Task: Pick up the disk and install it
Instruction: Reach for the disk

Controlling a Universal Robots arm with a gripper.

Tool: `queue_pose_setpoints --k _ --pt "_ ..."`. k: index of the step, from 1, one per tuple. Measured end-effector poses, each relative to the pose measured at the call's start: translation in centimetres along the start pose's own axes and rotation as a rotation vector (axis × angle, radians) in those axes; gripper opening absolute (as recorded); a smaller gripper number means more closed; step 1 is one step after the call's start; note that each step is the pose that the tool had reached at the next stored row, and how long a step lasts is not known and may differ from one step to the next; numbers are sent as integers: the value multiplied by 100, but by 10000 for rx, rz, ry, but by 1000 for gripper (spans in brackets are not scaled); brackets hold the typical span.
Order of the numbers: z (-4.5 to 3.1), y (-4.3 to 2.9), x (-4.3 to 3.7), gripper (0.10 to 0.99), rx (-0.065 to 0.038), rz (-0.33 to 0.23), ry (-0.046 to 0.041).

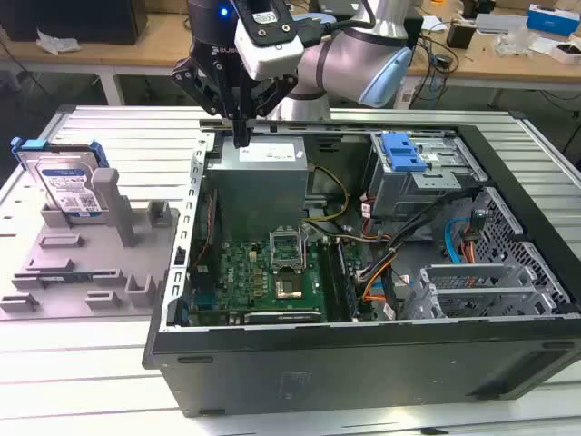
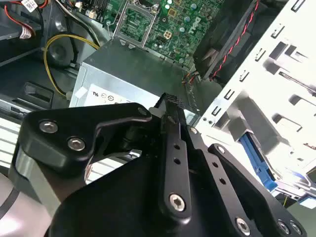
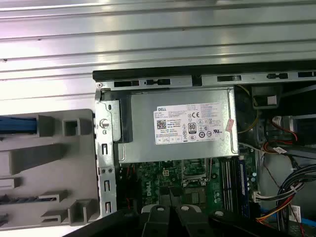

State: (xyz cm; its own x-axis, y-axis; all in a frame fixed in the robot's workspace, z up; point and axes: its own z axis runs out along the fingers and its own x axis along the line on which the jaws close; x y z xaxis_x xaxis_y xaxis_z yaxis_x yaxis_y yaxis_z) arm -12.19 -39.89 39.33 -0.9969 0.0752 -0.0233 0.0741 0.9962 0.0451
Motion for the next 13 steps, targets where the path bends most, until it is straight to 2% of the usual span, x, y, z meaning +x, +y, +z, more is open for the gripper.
queue_pose_setpoints --k 11,12,13 --pt "0 0 0 106 0 0 0" --pt "0 2 10 106 1 3 0" --pt "-1 13 82 106 0 6 0"
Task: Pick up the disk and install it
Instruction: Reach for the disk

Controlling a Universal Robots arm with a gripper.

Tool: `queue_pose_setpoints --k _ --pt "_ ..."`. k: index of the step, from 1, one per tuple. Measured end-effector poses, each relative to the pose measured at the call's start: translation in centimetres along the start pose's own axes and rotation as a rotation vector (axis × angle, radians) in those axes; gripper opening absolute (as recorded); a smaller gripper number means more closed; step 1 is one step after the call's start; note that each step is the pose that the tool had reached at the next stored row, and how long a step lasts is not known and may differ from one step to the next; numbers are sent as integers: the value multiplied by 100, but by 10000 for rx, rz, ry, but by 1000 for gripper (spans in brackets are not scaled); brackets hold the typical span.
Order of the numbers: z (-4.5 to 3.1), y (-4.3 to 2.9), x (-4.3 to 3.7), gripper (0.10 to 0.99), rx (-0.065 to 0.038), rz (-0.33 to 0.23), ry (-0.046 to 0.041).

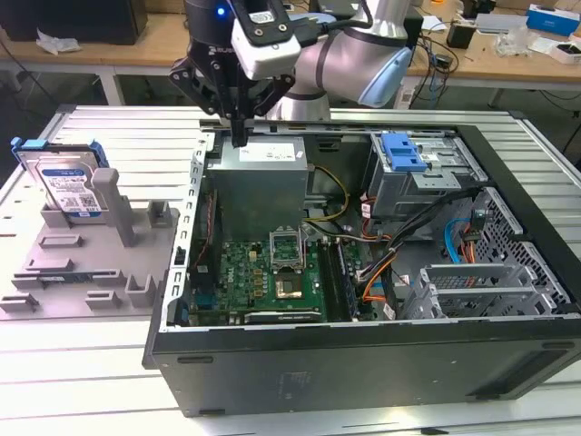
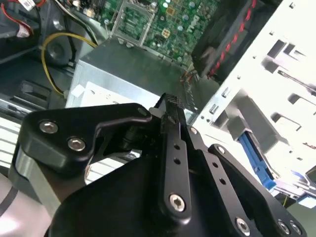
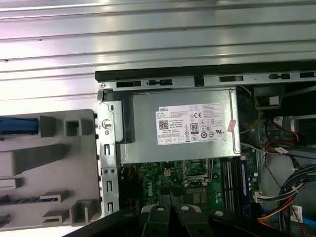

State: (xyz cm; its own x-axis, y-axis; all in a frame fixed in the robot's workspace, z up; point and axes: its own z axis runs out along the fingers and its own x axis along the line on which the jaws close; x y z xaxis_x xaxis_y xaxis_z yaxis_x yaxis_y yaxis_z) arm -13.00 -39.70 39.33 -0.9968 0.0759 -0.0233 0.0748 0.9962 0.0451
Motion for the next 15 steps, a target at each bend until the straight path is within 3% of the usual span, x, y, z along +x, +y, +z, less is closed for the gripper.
queue_pose_setpoints --k 1,4,7,8,14,15 --pt "0 11 50 106 -1 -2 -1" --pt "0 65 304 106 0 -1 0" --pt "2 108 474 106 -1 -3 -1" --pt "3 136 572 106 0 -1 0" --pt "9 205 806 106 0 1 0" --pt "10 225 876 106 0 -3 0"
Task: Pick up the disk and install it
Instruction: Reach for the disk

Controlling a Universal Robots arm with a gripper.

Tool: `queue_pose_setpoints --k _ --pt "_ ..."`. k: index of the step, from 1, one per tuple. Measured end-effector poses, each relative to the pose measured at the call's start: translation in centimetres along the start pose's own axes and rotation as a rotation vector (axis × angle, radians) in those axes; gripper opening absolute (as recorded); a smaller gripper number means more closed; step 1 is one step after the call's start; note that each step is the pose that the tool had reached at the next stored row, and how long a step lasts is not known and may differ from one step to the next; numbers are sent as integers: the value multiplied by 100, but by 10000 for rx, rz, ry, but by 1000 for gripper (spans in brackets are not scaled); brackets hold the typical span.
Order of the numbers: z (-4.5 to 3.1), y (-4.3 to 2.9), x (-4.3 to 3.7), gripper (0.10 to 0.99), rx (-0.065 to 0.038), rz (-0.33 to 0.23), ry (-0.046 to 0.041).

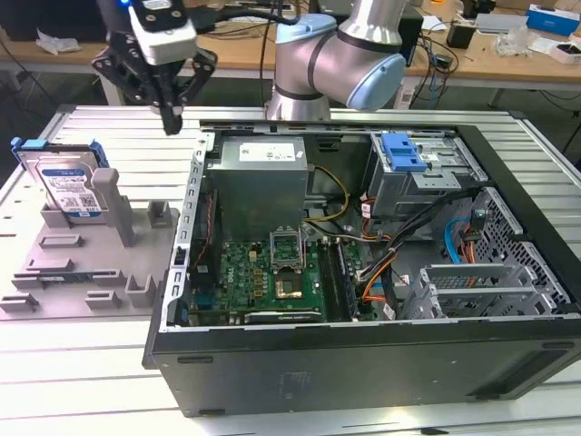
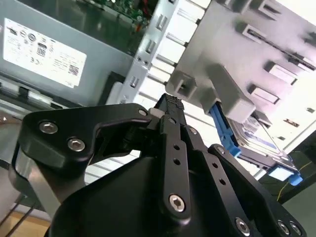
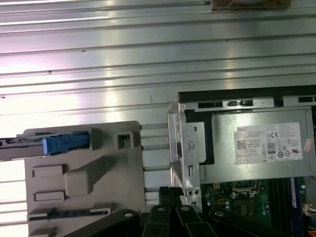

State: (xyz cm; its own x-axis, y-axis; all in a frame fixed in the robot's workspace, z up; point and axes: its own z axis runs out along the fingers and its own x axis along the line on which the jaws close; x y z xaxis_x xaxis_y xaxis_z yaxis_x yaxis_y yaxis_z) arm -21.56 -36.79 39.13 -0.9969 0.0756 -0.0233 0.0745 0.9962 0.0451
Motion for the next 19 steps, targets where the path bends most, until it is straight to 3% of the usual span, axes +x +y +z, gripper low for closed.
queue_pose_setpoints --k 5,10,19 --pt "5 77 237 106 0 2 -1" --pt "16 186 527 106 0 1 -1" --pt "27 328 907 106 0 3 0"
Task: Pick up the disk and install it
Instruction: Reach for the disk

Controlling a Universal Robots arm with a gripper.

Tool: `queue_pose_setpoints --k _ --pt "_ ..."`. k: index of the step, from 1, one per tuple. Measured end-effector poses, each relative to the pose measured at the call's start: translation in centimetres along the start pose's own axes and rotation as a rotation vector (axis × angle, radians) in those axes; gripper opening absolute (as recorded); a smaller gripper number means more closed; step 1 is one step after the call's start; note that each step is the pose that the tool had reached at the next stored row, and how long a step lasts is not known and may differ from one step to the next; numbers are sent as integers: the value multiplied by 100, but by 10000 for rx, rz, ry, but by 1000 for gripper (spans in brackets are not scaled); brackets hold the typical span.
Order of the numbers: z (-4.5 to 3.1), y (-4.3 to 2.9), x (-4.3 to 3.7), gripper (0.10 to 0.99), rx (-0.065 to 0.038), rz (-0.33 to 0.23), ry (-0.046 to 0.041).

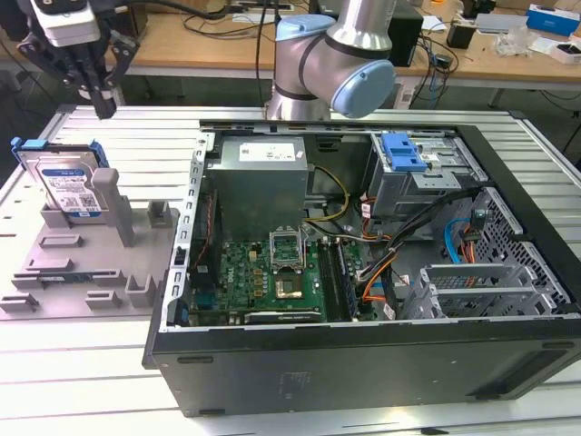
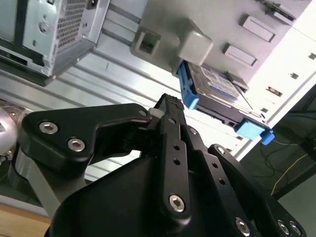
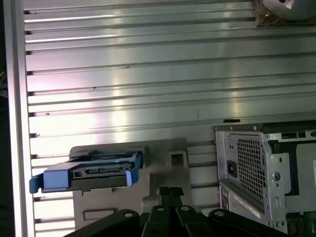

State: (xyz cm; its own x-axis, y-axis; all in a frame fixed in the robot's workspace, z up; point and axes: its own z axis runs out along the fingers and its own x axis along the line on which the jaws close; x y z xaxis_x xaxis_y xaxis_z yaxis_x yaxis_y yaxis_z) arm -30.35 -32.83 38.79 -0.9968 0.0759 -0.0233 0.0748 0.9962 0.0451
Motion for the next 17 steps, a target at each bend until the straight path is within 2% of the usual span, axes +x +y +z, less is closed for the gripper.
queue_pose_setpoints --k 7,17 --pt "6 73 292 106 0 -3 0" --pt "5 73 324 106 0 -1 0"
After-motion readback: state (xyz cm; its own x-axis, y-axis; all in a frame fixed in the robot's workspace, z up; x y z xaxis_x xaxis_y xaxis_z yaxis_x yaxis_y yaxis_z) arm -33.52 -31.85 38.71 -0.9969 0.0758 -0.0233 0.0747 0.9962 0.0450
